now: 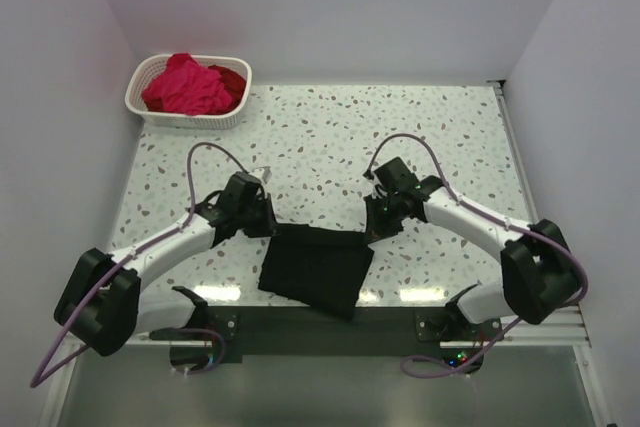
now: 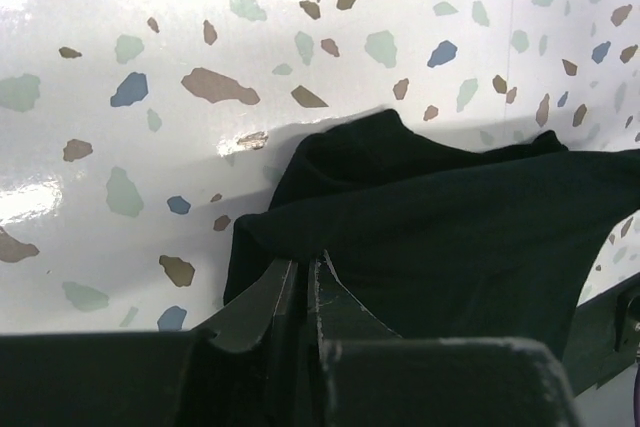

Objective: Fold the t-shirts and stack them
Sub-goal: Fold the tshirt

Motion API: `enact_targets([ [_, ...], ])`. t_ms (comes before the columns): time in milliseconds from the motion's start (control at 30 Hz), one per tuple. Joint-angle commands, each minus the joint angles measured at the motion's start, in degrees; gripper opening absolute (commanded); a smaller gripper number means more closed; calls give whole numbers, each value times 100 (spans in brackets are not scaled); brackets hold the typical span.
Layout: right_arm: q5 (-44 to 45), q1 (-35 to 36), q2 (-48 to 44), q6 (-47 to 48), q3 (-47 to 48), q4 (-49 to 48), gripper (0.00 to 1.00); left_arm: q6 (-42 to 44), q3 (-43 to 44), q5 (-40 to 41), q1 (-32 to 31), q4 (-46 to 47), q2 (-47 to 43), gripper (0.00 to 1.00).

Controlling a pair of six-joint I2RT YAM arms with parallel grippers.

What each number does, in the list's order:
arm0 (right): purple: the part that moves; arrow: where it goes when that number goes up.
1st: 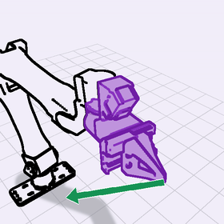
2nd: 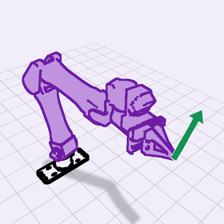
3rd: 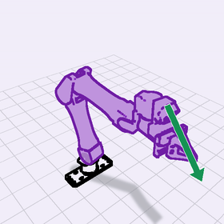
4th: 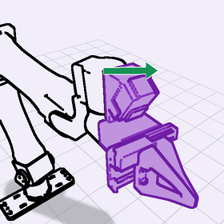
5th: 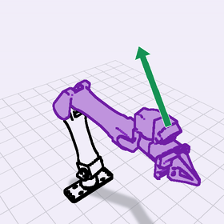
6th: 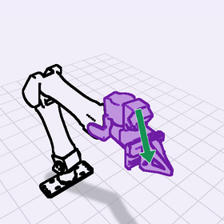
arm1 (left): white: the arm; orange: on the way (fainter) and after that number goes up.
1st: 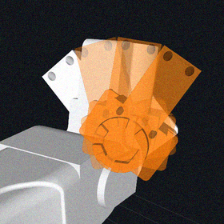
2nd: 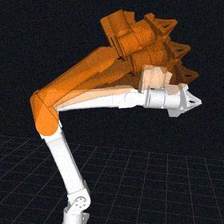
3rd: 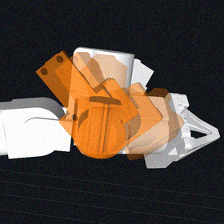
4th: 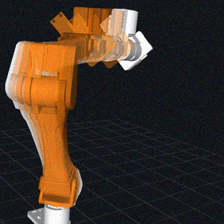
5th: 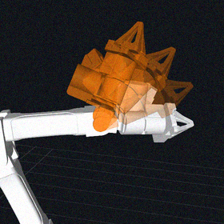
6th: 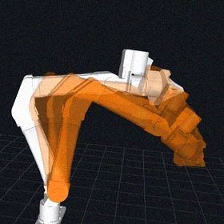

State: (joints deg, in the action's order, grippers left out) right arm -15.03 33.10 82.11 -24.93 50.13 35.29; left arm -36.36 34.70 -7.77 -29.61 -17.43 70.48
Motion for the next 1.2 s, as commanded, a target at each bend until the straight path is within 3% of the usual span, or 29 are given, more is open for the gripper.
enact_targets([
  [0, 422, -14, -502, -91, 58, 469, 0, 366, 195, 83, 7, 152, -201, 9],
  [100, 369, -23, -616, -196, -55, 532, 0, 419, 152, 4, -10, 213, -157, 16],
  [133, 386, -14, -634, -240, -117, 514, 2, 428, 134, -5, -19, 231, -131, 25],
  [167, 421, -14, -643, -284, -257, 488, 5, 437, 125, -5, -19, 249, -87, 26],
  [300, 825, -14, -845, -556, -530, 356, 35, 463, 221, 30, -45, 197, -148, 41],
  [333, 852, -14, -1106, -592, -565, 312, 38, 463, 274, 100, -63, 135, -209, 52],
  [467, 1028, -14, -1810, -768, -767, 189, 48, 446, 336, 487, -221, -120, -963, 73],
  [567, 984, -23, -2127, -908, -1030, 49, 54, 341, 152, 347, -274, -225, -1412, 75],
  [733, 476, -32, -2120, -1329, -1523, -504, 54, 7, -410, -48, -309, -559, -1669, 78],
  [833, 79, -58, -2137, -1725, -1953, -1180, 58, -213, -727, -330, -309, -595, -1739, 89],
  [967, -184, -111, -2067, -2226, -2480, -1963, 65, -337, -894, -480, -318, -647, -1801, 89],
  [1067, -264, -128, -1813, -2464, -2718, -2647, 64, -354, -956, -506, -318, -691, -1731, 88],
  [1167, -299, -155, -1488, -2543, -2798, -3079, 54, -486, -1131, -628, -318, -456, -1616, 85],
])
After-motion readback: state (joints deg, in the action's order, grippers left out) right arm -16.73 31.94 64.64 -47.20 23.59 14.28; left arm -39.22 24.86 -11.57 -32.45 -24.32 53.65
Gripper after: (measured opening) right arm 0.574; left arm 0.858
